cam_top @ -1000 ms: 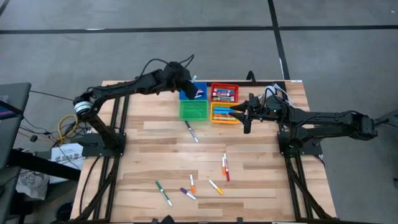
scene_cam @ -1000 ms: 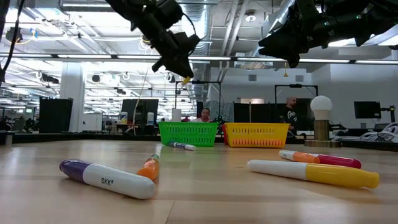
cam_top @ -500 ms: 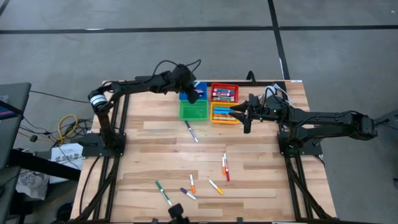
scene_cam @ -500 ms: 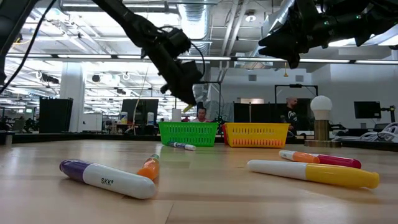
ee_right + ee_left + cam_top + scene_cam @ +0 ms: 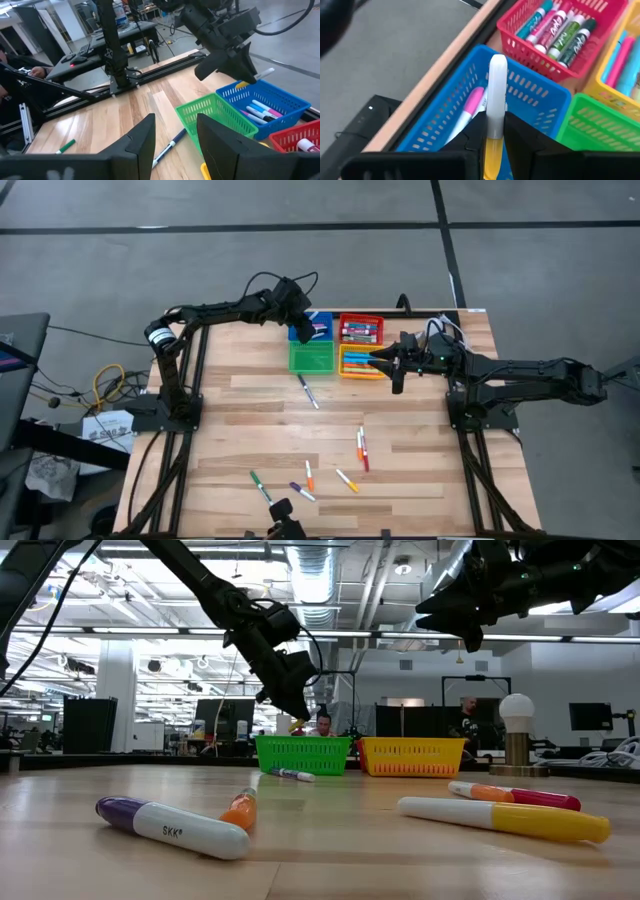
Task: Pick & Place Markers
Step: Put the left yellow highlighter pen into the blue bin
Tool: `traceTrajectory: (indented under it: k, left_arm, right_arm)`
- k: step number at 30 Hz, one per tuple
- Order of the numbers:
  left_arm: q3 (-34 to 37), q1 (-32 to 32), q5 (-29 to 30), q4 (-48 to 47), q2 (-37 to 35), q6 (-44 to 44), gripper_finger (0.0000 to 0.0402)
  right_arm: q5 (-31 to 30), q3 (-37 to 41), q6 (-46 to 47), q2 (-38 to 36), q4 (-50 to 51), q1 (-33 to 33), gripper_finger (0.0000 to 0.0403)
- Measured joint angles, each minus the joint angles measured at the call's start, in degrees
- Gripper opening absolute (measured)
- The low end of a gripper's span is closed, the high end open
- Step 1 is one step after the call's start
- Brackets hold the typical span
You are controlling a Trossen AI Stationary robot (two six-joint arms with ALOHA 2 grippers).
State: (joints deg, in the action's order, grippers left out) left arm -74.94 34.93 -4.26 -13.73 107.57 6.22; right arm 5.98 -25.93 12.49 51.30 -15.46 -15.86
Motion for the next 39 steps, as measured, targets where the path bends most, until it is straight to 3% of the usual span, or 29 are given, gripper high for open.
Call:
traceTrajectory:
  k: [19, 31, 39]
  left_arm:
    - [0.0, 3.46, -8.74, -0.95, 5.04, -1.21, 0.0055]
    - [0.0, 3.01, -9.33, -0.78, 6.23, -2.28, 0.0056]
    - [0.0, 2.98, -9.33, -0.43, 6.23, -2.17, 0.0095]
  right_arm:
    - [-0.07, 0.0, 0.07, 0.0, 0.0, -0.02, 0.0134]
    - [-0.15, 0.0, 0.04, -0.01, 0.0, -0.02, 0.0134]
    - [-0.13, 0.0, 0.02, -0.01, 0.02, -0.02, 0.0134]
